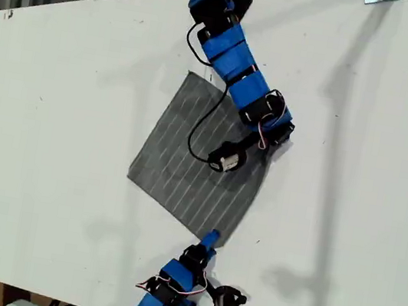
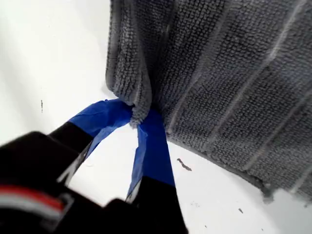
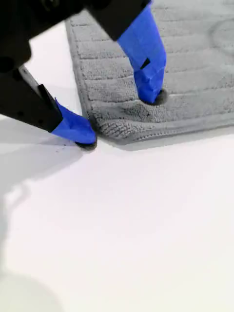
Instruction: Grasp corners of a square towel and fold twice.
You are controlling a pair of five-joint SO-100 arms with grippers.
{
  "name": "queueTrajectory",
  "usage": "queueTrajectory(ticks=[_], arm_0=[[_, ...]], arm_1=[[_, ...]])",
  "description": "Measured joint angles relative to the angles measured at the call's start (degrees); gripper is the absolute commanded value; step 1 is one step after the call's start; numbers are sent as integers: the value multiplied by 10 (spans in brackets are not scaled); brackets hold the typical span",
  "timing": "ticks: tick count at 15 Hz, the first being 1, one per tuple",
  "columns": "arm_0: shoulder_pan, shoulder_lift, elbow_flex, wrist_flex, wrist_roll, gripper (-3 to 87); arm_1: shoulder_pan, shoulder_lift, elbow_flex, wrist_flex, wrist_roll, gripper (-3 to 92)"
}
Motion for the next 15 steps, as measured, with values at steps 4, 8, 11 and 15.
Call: queueTrajectory(ticks=[4,8,11,15], arm_0=[[4,-233,-151,-55,17,-2],[26,-270,-281,69,14,-2],[40,-278,-456,285,23,-2],[28,-280,-638,439,99,-2]], arm_1=[[0,1,0,1,8,-2],[-7,25,9,15,21,-2],[-28,76,11,64,28,-2],[-31,165,4,156,34,-2]])
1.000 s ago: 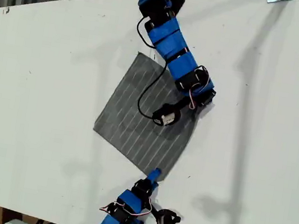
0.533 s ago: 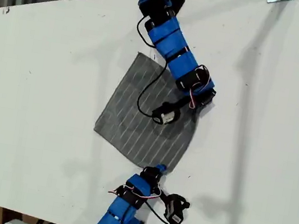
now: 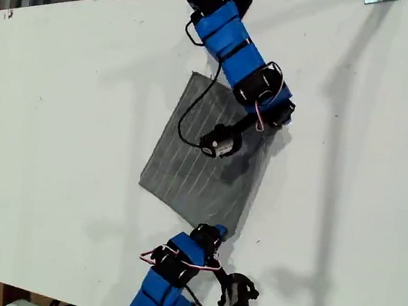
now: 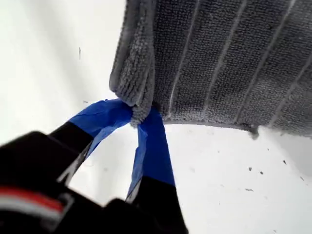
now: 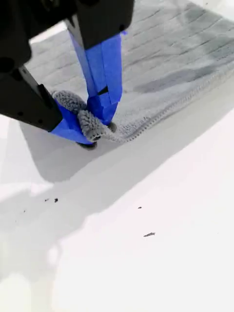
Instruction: Grasp corners of a square towel and fold twice.
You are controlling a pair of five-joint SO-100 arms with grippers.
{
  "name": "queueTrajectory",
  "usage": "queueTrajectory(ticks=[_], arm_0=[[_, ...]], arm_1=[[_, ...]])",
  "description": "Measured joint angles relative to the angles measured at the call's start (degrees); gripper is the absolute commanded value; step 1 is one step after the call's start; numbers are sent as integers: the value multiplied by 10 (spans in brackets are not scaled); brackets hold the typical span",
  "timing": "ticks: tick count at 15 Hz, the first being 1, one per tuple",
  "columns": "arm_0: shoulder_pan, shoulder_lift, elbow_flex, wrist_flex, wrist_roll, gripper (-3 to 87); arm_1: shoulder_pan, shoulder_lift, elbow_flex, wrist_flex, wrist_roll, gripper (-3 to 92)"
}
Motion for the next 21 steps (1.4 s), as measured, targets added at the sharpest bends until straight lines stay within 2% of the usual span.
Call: queueTrajectory(ticks=[3,5,9,13,16,21], arm_0=[[-50,0,-68,56,57,-2],[-87,0,-108,88,98,-2],[-227,-18,-182,143,211,-2],[-346,-95,-261,166,311,-3],[-399,-185,-352,176,364,-3],[-450,-223,-427,170,395,-3]], arm_1=[[28,76,18,39,0,-2],[63,160,93,41,5,-2],[160,338,263,13,10,-2],[273,464,417,-31,12,-2],[349,593,537,-65,31,-2],[368,720,712,-170,86,-2]])
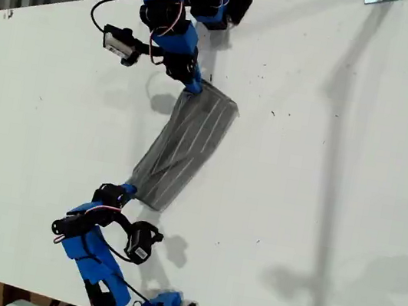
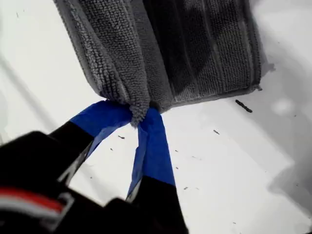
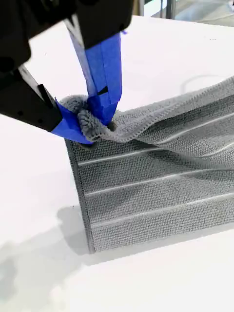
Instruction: Grasp corners of a square towel and fold twice.
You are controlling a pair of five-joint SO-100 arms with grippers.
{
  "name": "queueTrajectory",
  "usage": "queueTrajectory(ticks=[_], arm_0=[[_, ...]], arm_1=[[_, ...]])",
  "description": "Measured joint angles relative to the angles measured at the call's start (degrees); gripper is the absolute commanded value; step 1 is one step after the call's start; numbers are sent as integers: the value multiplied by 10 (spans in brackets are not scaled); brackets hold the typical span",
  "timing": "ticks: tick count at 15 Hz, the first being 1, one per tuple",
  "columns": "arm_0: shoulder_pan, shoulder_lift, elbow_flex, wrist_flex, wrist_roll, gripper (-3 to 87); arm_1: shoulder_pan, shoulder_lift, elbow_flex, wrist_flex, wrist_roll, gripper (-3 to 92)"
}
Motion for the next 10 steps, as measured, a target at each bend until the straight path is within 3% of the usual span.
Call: queueTrajectory(ticks=[3,7,10], arm_0=[[-2,-22,0,-60,-34,-3],[12,-66,0,-153,-94,-3],[15,-99,0,-170,-105,-3]], arm_1=[[-10,55,90,-88,42,-2],[-18,68,112,-110,60,-2],[-15,102,147,-112,86,-2]])
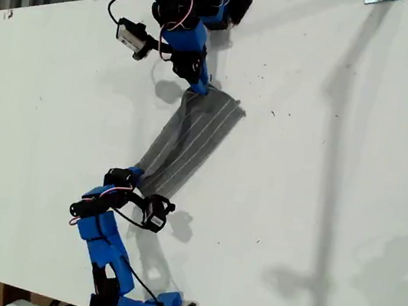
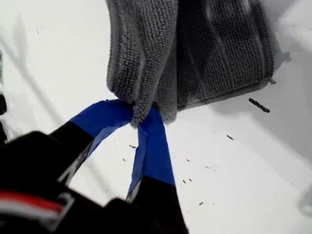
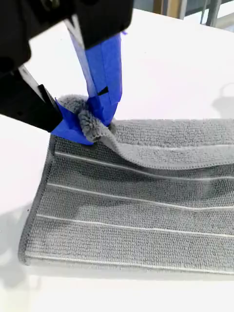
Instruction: Grasp corners of a square towel and fold twice.
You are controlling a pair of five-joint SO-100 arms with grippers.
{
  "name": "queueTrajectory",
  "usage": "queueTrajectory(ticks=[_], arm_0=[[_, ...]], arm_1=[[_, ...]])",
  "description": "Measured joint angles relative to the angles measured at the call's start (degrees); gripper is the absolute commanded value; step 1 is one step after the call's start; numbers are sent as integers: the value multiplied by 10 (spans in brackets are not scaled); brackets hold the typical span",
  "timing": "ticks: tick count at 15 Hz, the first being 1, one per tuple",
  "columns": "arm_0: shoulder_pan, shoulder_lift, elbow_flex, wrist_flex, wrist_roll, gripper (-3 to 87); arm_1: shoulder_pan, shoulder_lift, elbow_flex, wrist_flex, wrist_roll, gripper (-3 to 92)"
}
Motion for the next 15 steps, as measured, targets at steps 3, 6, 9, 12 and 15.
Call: queueTrajectory(ticks=[3,6,9,12,15], arm_0=[[-4,-7,0,-14,0,-3],[-23,-22,0,-25,1,-3],[-23,-26,0,-6,8,-3],[-19,-26,0,40,27,-3],[-4,-25,0,56,33,-3]], arm_1=[[28,91,37,47,44,-2],[69,196,43,109,56,-2],[77,230,56,140,57,-2],[62,226,69,145,57,-2],[39,175,69,128,54,-2]])
